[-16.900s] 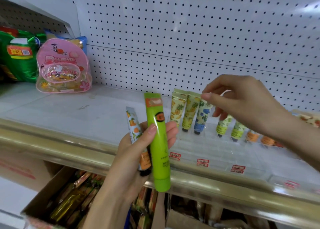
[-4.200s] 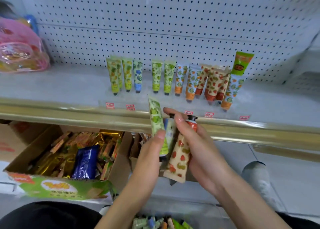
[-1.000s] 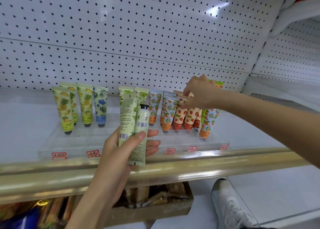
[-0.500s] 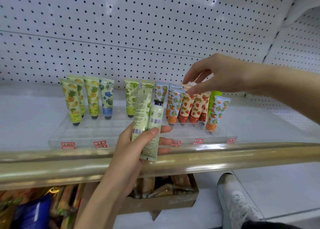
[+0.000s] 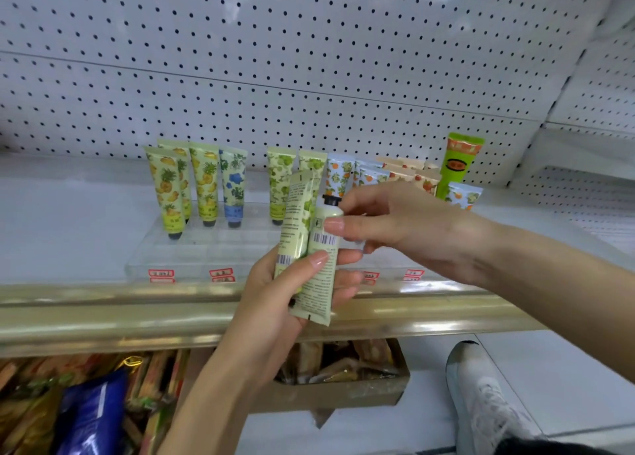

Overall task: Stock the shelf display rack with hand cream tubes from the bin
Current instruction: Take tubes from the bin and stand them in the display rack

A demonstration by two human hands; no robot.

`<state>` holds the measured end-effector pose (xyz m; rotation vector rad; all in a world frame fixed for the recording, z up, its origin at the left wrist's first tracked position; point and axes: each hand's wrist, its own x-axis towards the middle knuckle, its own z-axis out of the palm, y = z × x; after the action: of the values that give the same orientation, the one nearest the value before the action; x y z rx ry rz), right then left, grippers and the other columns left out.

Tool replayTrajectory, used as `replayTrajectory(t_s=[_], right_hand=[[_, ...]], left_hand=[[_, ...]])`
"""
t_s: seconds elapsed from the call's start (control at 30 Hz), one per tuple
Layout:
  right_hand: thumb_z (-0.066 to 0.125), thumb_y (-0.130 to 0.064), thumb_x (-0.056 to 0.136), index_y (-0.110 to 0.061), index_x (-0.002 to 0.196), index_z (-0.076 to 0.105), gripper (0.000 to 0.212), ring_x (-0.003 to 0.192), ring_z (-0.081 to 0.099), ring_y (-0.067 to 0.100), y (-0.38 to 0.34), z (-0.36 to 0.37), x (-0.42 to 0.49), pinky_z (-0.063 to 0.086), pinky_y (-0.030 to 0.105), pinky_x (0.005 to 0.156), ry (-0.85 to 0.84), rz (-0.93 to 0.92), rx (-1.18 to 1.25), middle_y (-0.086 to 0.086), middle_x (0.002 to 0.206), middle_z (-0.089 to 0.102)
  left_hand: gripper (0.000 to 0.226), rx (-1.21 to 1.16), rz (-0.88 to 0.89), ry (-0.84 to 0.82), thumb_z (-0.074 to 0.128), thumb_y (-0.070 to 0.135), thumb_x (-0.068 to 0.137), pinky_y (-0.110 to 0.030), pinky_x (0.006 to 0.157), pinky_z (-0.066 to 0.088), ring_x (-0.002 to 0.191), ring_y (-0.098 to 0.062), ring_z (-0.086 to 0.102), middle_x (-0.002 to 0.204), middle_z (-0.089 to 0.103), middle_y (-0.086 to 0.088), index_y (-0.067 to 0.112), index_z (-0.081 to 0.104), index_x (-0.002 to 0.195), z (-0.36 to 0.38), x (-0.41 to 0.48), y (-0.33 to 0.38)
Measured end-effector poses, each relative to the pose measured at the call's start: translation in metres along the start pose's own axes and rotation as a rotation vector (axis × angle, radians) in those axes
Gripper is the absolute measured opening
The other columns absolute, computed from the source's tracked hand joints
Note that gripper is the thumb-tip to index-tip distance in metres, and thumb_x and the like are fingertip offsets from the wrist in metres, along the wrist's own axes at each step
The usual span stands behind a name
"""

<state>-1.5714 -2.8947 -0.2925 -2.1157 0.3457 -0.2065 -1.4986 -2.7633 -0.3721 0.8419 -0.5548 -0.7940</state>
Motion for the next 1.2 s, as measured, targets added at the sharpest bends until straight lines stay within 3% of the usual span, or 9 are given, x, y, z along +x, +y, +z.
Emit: replayTrajectory(t_s=[0.1, 0.23, 0.37, 0.5, 0.7, 0.83, 0.97, 1.1, 1.2], right_hand=[[0.071, -0.03, 0.077, -0.014, 0.085, 0.063, 0.02, 0.085, 0.063, 0.011, 0.003, 0.003, 0.0, 0.048, 0.035, 0.091, 0.016, -0.032, 0.141, 0.003, 0.088, 0.068], [0.073, -0.033, 0.074, -0.015, 0.089, 0.054, 0.03, 0.1, 0.068, 0.022, 0.003, 0.001, -0.001, 0.031, 0.06, 0.107, 0.074, -0.049, 0.274, 0.005, 0.098, 0.073], [0.066, -0.024, 0.076, -0.006, 0.096, 0.049, 0.032, 0.099, 0.069, 0.029, -0.003, 0.002, -0.005, 0.053, 0.036, 0.089, 0.021, -0.074, 0.4, 0.019, 0.101, 0.072], [0.062, -0.03, 0.072, -0.006, 0.093, 0.049, 0.035, 0.082, 0.072, 0.023, -0.002, 0.008, -0.01, 0.054, 0.022, 0.071, -0.038, -0.061, 0.301, 0.009, 0.083, 0.071], [0.07, -0.033, 0.066, -0.012, 0.088, 0.051, 0.035, 0.052, 0.054, 0.016, -0.004, 0.017, -0.012, 0.041, 0.028, 0.045, -0.06, -0.075, 0.077, -0.011, 0.067, 0.059], [0.07, -0.029, 0.068, -0.015, 0.093, 0.055, 0.032, 0.062, 0.06, 0.019, -0.004, 0.015, -0.011, 0.049, 0.033, 0.056, -0.11, -0.039, 0.051, -0.006, 0.08, 0.064], [0.072, -0.021, 0.079, -0.026, 0.107, 0.063, 0.03, 0.099, 0.067, 0.024, 0.0, 0.004, -0.012, 0.047, 0.041, 0.1, -0.233, 0.068, -0.026, 0.003, 0.108, 0.069], [0.078, -0.021, 0.074, -0.027, 0.107, 0.068, 0.035, 0.107, 0.064, 0.024, -0.006, -0.003, -0.014, 0.048, 0.034, 0.098, -0.257, 0.079, -0.092, 0.003, 0.11, 0.07], [0.079, -0.029, 0.056, -0.021, 0.092, 0.074, 0.037, 0.088, 0.07, 0.01, -0.016, -0.007, -0.009, 0.055, 0.023, 0.078, -0.118, 0.061, -0.135, 0.001, 0.095, 0.074]], left_hand=[[0.036, 0.014, 0.027, 0.031, 0.06, 0.015, 0.075, -0.036, 0.082, 0.056, 0.095, -0.025, 0.07, 0.101, 0.073, -0.014, 0.008, 0.063, 0.11, -0.005, 0.001, 0.001], [0.038, 0.075, 0.096, 0.1, 0.06, 0.023, 0.076, -0.029, 0.085, 0.054, 0.102, -0.009, 0.067, 0.106, 0.073, 0.003, 0.017, 0.063, 0.113, -0.014, 0.001, 0.002], [0.038, 0.112, 0.131, 0.171, 0.06, 0.032, 0.074, -0.034, 0.087, 0.05, 0.102, -0.012, 0.066, 0.106, 0.072, 0.001, 0.019, 0.069, 0.109, -0.023, -0.003, 0.0], [0.023, 0.076, 0.113, 0.239, 0.058, 0.033, 0.074, -0.021, 0.061, 0.045, 0.059, -0.007, 0.054, 0.072, 0.065, 0.002, 0.02, 0.073, 0.085, -0.025, -0.009, 0.001], [0.047, -0.05, 0.099, 0.216, 0.054, 0.033, 0.077, -0.017, 0.036, 0.021, 0.041, -0.007, 0.028, 0.064, 0.052, 0.0, 0.004, 0.057, 0.114, -0.028, -0.009, 0.003], [0.049, -0.042, 0.115, 0.207, 0.053, 0.036, 0.078, -0.017, 0.037, 0.021, 0.042, -0.007, 0.028, 0.065, 0.052, -0.001, 0.005, 0.057, 0.115, -0.031, -0.01, 0.003], [0.042, -0.077, 0.13, 0.191, 0.05, 0.038, 0.081, -0.017, 0.036, 0.024, 0.041, -0.008, 0.029, 0.066, 0.052, -0.003, 0.01, 0.061, 0.11, -0.032, -0.011, 0.004], [0.043, -0.091, 0.208, 0.241, 0.045, 0.037, 0.084, -0.018, 0.036, 0.025, 0.041, -0.008, 0.031, 0.064, 0.052, -0.002, 0.009, 0.061, 0.113, -0.04, -0.014, 0.011], [0.032, 0.046, 0.348, 0.375, 0.038, 0.03, 0.096, -0.018, 0.039, 0.028, 0.045, -0.007, 0.033, 0.066, 0.053, 0.001, 0.015, 0.06, 0.112, -0.054, -0.017, 0.018]])
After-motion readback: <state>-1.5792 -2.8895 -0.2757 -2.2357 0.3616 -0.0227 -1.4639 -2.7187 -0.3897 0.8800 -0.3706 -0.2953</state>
